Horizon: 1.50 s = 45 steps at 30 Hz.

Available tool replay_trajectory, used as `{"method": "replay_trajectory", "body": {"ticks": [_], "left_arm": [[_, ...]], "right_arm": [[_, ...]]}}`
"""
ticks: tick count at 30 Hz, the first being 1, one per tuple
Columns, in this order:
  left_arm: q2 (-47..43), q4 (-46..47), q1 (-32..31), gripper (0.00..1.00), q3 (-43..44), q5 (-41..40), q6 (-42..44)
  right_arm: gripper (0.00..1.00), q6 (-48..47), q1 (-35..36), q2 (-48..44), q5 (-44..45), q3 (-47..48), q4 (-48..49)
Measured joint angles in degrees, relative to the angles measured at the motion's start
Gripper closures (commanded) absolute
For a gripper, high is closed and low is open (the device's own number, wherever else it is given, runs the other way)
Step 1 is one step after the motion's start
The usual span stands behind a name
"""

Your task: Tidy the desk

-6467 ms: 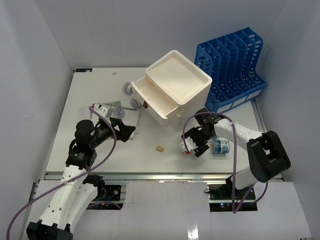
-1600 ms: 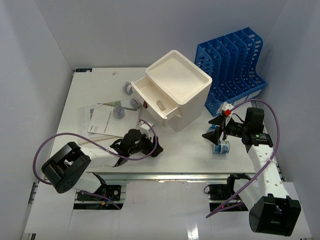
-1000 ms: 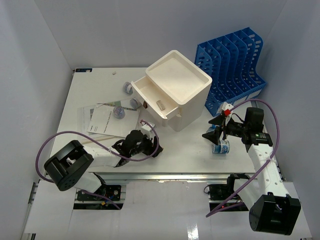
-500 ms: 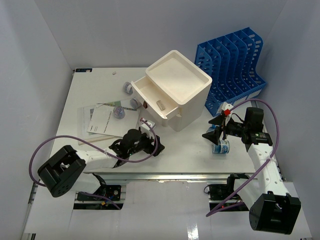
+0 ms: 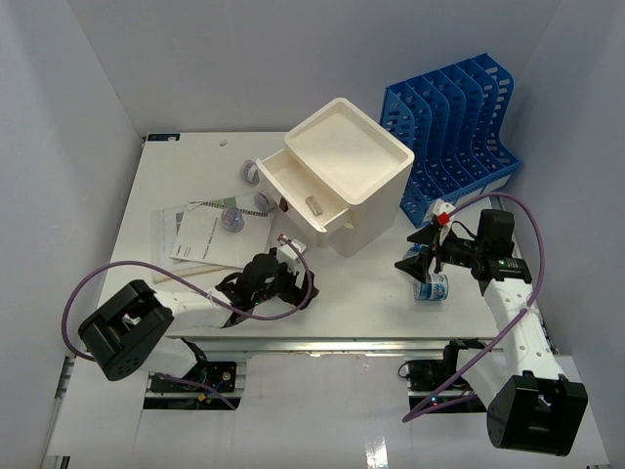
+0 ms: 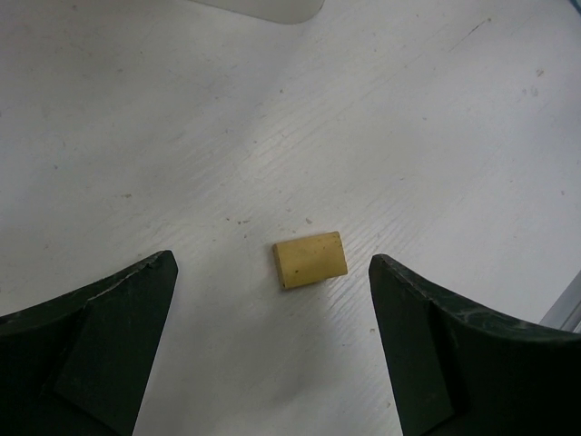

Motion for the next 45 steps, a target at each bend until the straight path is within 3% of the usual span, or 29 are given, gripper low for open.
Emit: {"method": "replay_trajectory", "body": {"ticks": [11,24,34,43,45], "left_arm": [[4.3,2.9,-0.6,0.03,0.0,2.6,1.1],[10.1,10.6,-1.0,0.21,0.2,-1.7,2.1],[10.0,10.1,-1.4,0.17,0.4,-1.3,2.3],[3.9,3.0,-1.4,0.19,-1.2,1.5,-0.4],[3.5,2.3,-1.6,0.14,-1.2,1.3,-0.9]], "right_arm": [[0.15,0.0,0.0,0.6,0.4,0.0,0.0],[0.15,-0.1,0.0,1.1,0.9,0.0,0.0],[0.15,-0.1,0.0,1.5,1.1,0.0,0.0],[0.15,-0.1,0.0,1.8,1.0,0.0,0.0],[0.14,-0.1,0.0,2.0,1.0,0.0,0.0]]}}
